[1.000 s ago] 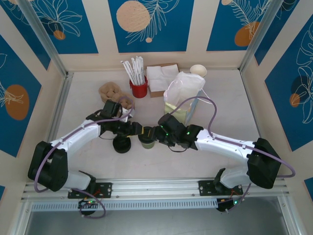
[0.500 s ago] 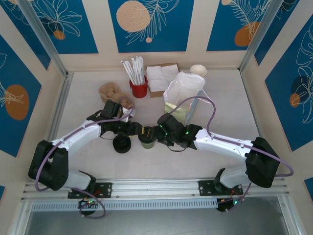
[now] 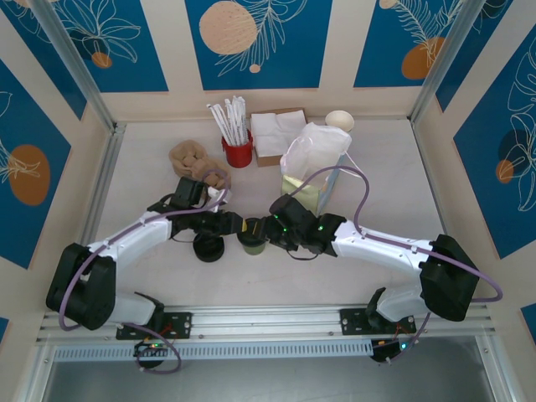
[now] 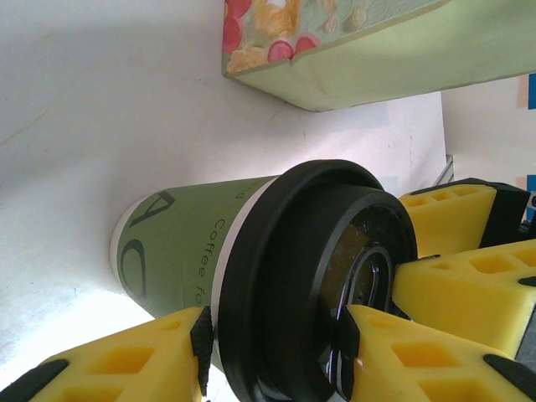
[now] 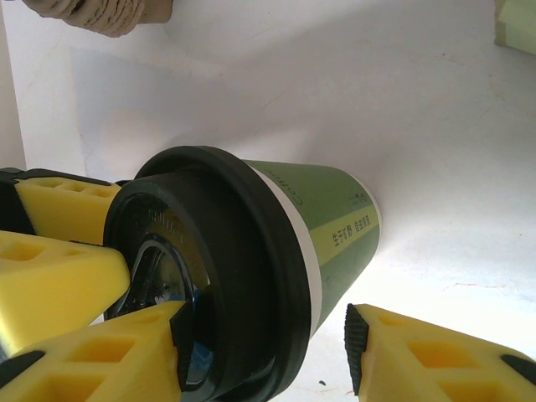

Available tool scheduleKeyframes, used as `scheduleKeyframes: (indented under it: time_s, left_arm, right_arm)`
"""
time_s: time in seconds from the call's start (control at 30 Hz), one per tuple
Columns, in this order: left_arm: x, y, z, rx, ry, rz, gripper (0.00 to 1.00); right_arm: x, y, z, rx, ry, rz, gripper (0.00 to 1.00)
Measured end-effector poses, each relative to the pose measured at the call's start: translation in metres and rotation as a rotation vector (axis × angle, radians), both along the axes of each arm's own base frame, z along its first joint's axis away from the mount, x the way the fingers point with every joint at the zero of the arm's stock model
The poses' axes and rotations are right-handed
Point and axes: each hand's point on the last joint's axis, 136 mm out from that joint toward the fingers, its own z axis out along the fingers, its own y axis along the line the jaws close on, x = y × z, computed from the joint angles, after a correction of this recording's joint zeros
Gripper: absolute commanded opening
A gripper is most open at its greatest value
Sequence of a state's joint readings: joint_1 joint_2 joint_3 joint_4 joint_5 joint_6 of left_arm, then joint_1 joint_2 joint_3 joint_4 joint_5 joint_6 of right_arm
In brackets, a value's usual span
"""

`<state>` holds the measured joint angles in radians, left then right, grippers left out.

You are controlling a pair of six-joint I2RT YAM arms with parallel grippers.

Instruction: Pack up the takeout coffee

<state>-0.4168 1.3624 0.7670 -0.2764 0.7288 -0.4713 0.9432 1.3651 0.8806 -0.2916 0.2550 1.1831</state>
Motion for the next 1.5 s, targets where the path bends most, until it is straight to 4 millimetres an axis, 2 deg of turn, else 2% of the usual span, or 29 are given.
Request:
scheduleKeyframes:
  time_s: [0.9,1.5]
  left_arm:
    - [-0.0001,0.0005,-0.0018,0.003,-0.004,0.0,0.41]
    - [-0.0023,-0.0015,-0.0013,-0.003,-0.028,-0.007,0.41]
  right_arm:
    - [-0.0006,-0.003,-0.0064,0.048,0.042,-0.07,0.47]
    - [0.0001,-0.0001,-0.0054,0.062,0.048,-0.07,0.47]
